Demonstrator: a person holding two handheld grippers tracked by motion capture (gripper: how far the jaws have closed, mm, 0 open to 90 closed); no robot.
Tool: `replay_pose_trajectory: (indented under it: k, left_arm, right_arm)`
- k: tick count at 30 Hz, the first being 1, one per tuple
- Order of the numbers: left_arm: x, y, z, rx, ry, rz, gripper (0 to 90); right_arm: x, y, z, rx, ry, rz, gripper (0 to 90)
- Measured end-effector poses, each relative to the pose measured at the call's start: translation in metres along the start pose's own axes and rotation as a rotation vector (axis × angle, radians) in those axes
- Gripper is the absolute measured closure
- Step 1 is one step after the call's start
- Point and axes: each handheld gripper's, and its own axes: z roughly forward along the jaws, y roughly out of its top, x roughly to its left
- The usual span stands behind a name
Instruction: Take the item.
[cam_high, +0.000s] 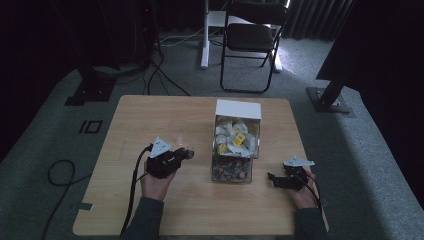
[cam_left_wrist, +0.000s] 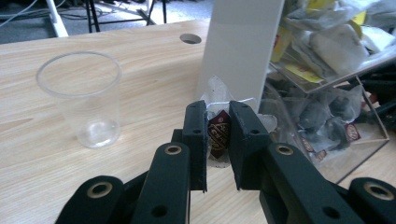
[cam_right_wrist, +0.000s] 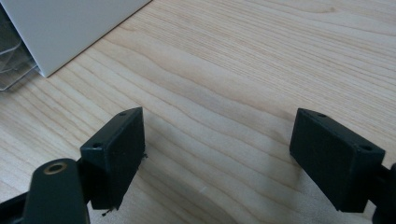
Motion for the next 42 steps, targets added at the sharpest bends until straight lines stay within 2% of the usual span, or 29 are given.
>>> replay_pose_trajectory:
  k: [12,25,42]
  left_arm:
    - [0.012,0.003,0.001,-0.005,0.021,-0.009,78.5]
    - [0.023,0.013,0.002,-0.018,0.038,-0.008,78.5]
    - [0.041,0.022,0.011,-0.023,0.075,-0.031,78.5]
  right_arm:
    - [0.0,0.0,0.0,0.0,0.0,0.0,17.9]
    - [0.0,0.0,0.0,0.001,0.0,0.001,17.9]
    - [0.0,0.0,0.0,0.001,0.0,0.002,17.9]
